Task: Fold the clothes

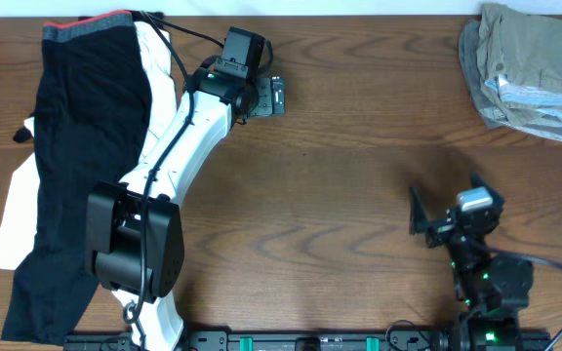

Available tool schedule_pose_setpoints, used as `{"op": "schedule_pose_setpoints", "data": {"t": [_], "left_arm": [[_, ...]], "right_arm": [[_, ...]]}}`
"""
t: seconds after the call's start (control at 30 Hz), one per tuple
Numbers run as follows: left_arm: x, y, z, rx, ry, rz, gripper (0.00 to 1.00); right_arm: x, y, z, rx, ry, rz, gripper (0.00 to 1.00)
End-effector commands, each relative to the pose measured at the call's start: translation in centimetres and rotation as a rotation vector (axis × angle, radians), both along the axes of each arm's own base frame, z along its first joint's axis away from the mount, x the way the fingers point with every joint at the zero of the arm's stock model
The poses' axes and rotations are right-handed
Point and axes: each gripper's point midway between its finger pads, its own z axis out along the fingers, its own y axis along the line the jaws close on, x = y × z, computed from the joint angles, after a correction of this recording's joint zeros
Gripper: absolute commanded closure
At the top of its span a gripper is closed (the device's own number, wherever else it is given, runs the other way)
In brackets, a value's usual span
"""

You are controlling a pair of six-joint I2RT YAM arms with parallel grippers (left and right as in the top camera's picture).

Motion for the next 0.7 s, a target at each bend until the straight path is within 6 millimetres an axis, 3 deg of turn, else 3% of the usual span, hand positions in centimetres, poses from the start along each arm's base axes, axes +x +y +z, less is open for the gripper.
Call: {"op": "schedule_pose_setpoints", "data": {"t": [0.0,0.37,0.53,0.67], "left_arm": [[-0.1,0.3,-0.6,0.006,0.012,0.01,0.02],[-0.1,0.3,-0.6,0.006,0.012,0.01,0.02],[-0.1,0.3,-0.6,0.006,0.012,0.01,0.02],[-0.1,0.3,-0.6,0.006,0.012,0.01,0.02]], "right_arm": [[-0.4,-0.5,-1.2,-0.008,-0.019,-0.025,0.01],[-1.4,-0.5,-3.9,-0.008,0.058,-0.022,0.01],[-1.7,-0.4,-2.0,-0.007,-0.026,-0.019,0.01],[-1.7,-0.3,-2.2,-0.008,-0.019,-0.016,0.01]]}}
